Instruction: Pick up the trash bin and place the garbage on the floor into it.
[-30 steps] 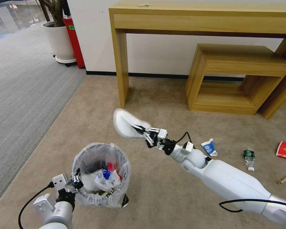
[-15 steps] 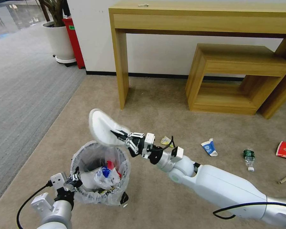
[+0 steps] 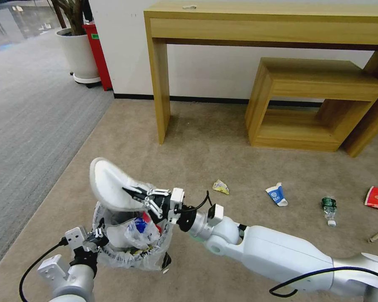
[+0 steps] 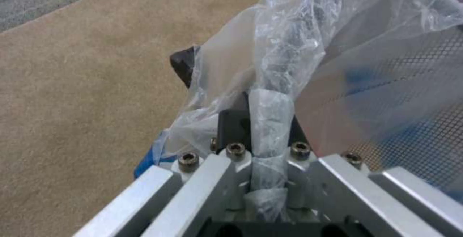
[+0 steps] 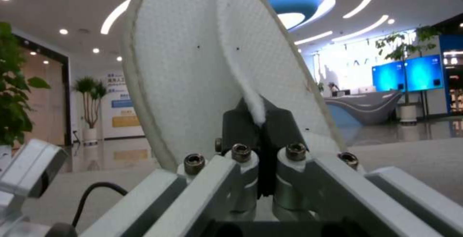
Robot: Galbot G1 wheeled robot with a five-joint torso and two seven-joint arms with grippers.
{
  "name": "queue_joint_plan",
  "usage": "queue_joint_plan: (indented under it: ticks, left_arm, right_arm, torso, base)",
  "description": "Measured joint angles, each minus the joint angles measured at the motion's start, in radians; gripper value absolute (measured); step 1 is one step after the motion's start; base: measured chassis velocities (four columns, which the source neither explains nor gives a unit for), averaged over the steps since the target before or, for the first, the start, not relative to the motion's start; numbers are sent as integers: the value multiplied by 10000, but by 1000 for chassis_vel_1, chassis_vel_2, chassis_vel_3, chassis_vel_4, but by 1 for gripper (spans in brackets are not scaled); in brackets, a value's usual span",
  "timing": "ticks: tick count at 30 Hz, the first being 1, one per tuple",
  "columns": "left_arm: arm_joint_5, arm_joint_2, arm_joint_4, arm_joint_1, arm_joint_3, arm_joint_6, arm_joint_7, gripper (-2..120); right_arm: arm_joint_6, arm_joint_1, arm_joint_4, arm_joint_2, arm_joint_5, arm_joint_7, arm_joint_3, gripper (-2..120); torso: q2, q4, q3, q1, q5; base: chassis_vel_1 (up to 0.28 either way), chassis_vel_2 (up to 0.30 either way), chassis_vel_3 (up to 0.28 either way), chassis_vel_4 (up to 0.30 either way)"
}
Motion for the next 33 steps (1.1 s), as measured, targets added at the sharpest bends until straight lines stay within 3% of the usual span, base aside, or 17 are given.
queue_joint_plan:
  ticks: [26,33]
  left_arm:
    - [99,-163,-338,232,-45,-35,62,1]
    - [95,-191,-359,232,-71,-52,66,1]
  right_arm:
    - [323,-59,-1421,927,-315,-238,-526,0]
    - [371,-128,-1640,817,-495,-279,-444,21]
  torso:
    - [0,0,0,0,1]
    - [0,0,0,0,1]
  base:
    - [0,0,0,0]
    - [0,0,0,0]
